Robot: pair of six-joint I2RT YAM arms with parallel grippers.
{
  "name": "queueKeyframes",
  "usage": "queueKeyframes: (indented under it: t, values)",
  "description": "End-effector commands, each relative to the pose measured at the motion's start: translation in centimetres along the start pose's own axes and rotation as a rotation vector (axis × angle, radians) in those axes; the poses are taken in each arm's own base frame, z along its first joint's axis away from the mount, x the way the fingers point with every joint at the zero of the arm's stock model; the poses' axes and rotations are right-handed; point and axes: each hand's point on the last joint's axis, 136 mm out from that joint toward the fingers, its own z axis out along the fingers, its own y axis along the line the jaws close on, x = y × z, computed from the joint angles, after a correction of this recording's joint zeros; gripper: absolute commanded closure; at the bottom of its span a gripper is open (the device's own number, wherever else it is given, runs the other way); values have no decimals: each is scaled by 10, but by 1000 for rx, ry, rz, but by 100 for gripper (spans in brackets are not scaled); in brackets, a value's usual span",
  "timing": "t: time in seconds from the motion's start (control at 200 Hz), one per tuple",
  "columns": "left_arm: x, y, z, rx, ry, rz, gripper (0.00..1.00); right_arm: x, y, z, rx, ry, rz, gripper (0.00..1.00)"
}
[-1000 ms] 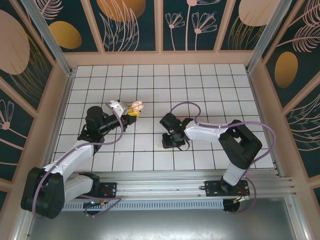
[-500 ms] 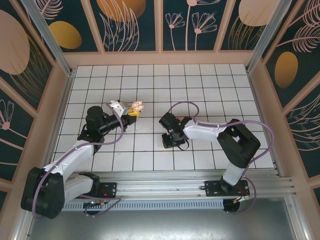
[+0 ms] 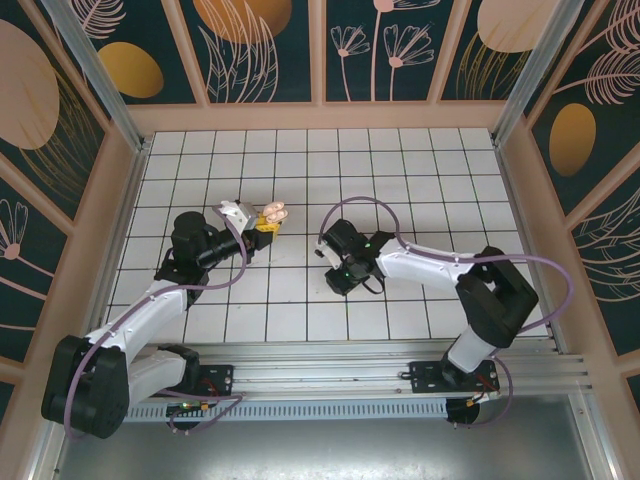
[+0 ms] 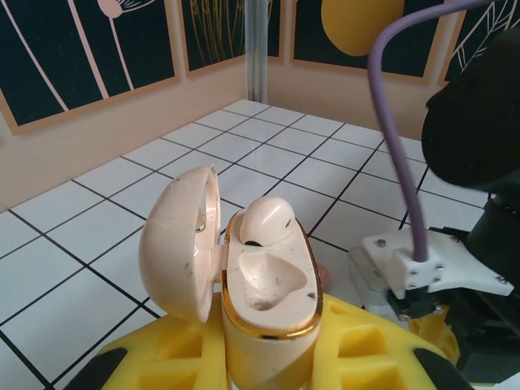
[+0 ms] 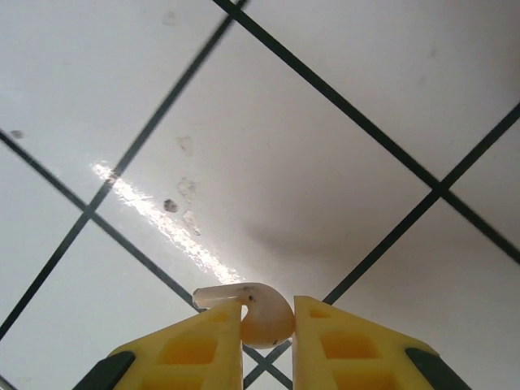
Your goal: Insert the wireless bluetooth earbuds into the charging case
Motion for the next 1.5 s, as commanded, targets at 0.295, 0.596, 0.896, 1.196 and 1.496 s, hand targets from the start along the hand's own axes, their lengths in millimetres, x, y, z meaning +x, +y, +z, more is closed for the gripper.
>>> queueKeyframes:
  t: [0.295, 0.596, 0.896, 1.196, 1.496]
  values:
    - [-24, 0, -4, -14, -46, 63, 90, 35, -22, 1, 42, 175, -227, 79]
    - [-24, 1, -3, -12, -44, 59, 90, 55, -39, -2, 42, 216, -201, 79]
    - [-23, 1, -3, -14, -41, 58, 90, 66, -45, 13, 50, 285, -194, 78]
    - [-26, 1, -4, -16, -47, 63, 90, 68, -48, 14, 67, 304, -182, 66]
    - [-24, 4, -3, -30, -40, 64, 90, 25, -55, -28, 152, 78, -26, 59]
